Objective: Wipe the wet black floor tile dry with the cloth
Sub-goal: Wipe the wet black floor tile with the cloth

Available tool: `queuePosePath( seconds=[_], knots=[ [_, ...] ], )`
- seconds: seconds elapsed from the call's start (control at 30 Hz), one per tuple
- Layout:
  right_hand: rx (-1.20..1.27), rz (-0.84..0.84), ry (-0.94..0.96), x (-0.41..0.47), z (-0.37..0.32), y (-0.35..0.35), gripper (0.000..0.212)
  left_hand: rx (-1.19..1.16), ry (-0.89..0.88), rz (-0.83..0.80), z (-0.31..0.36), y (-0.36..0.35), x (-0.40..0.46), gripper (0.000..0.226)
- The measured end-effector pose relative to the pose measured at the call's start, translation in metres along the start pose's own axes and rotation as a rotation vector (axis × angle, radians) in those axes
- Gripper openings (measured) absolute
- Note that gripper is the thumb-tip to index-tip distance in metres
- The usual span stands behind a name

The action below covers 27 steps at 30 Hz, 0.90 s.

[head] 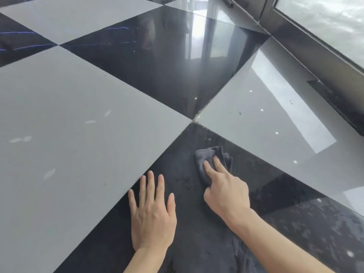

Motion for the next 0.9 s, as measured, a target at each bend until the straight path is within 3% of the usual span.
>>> queuePosePath(
  seconds=[0.23, 0.53, 0.77, 0.9],
  knots=[
    [-0.07, -0.021, 0.06, -0.005, -0.005, -0.004, 0.071, -0.013, -0.008, 0.016, 0.0, 0.0, 0.0, 0.06],
    [-0.04, 0.034, 0.037, 0.069, -0.034, 0.005, 0.069, 0.002, -0.005, 0.019, -0.002, -0.006, 0.001, 0.057],
    [-0.141, 0.01, 0.091, 0.104, -0.052, 0.021, 0.047, 0.025, 0.007, -0.035, -0.002, -0.006, 0.001, 0.059],
    [-0.154, -0.004, 0.107, 0.074, -0.05, 0.011, 0.06, 0.018, 0.003, -0.035, 0.0, -0.005, 0.002, 0.061]
  ],
)
Point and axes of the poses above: each hand's wrist, its own x-axis towards the middle knuckle, its own y-axis out of the back of the hand, z = x × y, the point moved 7 cm from there along x, towards the middle knuckle, and after that the axes turned 2 degrees about y, right-handed, at the moved point
